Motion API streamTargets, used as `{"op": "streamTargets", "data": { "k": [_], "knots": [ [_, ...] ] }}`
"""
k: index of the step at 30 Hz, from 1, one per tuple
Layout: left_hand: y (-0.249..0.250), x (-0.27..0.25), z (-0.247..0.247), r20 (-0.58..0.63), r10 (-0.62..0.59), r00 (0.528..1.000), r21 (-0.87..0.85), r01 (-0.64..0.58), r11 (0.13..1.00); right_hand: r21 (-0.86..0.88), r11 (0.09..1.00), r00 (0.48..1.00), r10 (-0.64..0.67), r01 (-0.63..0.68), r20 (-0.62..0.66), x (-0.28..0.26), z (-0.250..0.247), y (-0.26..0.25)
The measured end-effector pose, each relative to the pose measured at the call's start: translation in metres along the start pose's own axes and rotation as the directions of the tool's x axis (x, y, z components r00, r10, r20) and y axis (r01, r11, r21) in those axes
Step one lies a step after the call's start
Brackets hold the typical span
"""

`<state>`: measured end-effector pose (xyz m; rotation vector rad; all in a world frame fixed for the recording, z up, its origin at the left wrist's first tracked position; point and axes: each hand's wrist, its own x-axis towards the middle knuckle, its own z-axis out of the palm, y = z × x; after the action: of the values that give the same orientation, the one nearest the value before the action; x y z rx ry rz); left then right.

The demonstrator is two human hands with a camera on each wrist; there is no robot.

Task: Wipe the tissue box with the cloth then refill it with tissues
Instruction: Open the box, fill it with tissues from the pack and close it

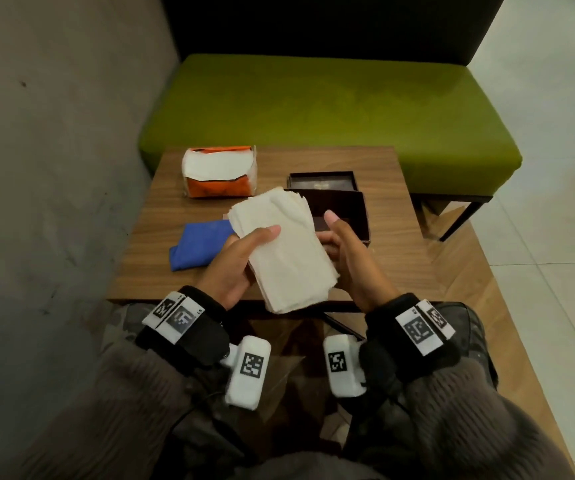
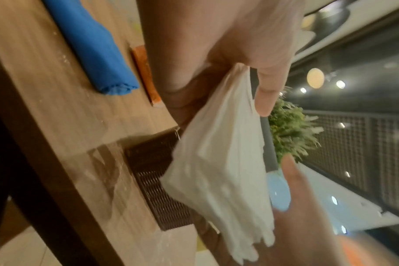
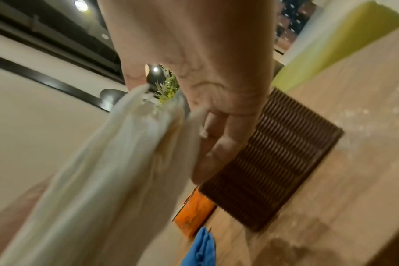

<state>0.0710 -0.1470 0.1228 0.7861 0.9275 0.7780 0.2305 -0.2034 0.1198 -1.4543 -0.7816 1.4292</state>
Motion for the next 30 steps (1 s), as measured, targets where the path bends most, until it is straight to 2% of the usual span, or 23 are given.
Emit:
{"op": "streamTargets", "data": {
  "k": [4, 6, 8, 10, 13, 17, 19, 22, 25, 28, 30],
  "knots": [
    [-0.01, -0.002, 0.019, -0.085, 0.065, 0.994, 0.284, -0.038, 0.958, -0.231, 0.973, 0.998, 0.016, 0.0, 0.068, 0.004, 0.023, 0.002],
    [-0.012, -0.001, 0.023, -0.146, 0.112, 0.983, 0.402, -0.044, 0.915, -0.23, 0.973, 0.999, 0.005, 0.005, 0.045, 0.004, 0.027, 0.006],
    [-0.008, 0.002, 0.019, -0.179, 0.103, 0.978, 0.382, -0.027, 0.924, -0.178, 0.984, 0.998, 0.001, 0.009, 0.057, 0.002, 0.02, 0.004],
    [-0.003, 0.005, 0.013, -0.182, 0.051, 0.982, 0.266, -0.001, 0.964, -0.18, 0.983, 0.996, 0.046, -0.032, 0.076, 0.0, 0.005, 0.003],
    [0.004, 0.008, 0.009, -0.131, 0.039, 0.991, 0.151, -0.019, 0.988, -0.191, 0.979, 0.989, 0.099, -0.076, 0.111, 0.002, -0.014, 0.003],
    [0.016, 0.02, 0.008, -0.023, 0.036, 0.999, 0.198, -0.031, 0.98, -0.291, 0.956, 1.0, -0.017, 0.024, 0.025, 0.014, -0.037, -0.013],
    [0.025, 0.031, 0.008, -0.017, 0.044, 0.999, 0.249, -0.039, 0.968, -0.349, 0.935, 0.997, -0.077, 0.062, -0.029, 0.02, -0.047, -0.026],
    [0.039, 0.047, 0.013, -0.02, 0.1, 0.995, 0.362, -0.086, 0.928, -0.316, 0.943, 0.984, -0.141, 0.1, -0.109, 0.032, -0.06, -0.046],
    [0.044, 0.065, 0.018, 0.018, 0.079, 0.997, 0.441, -0.079, 0.894, -0.294, 0.946, 0.976, -0.182, 0.14, -0.121, 0.045, -0.068, -0.057],
    [0.045, 0.078, 0.021, 0.072, 0.026, 0.997, 0.425, -0.054, 0.904, -0.232, 0.961, 0.981, -0.174, 0.15, -0.086, 0.054, -0.07, -0.056],
    [0.045, 0.085, 0.022, 0.088, 0.038, 0.995, 0.446, -0.074, 0.892, -0.193, 0.967, 0.98, -0.185, 0.168, -0.074, 0.059, -0.073, -0.053]
  ]
}}
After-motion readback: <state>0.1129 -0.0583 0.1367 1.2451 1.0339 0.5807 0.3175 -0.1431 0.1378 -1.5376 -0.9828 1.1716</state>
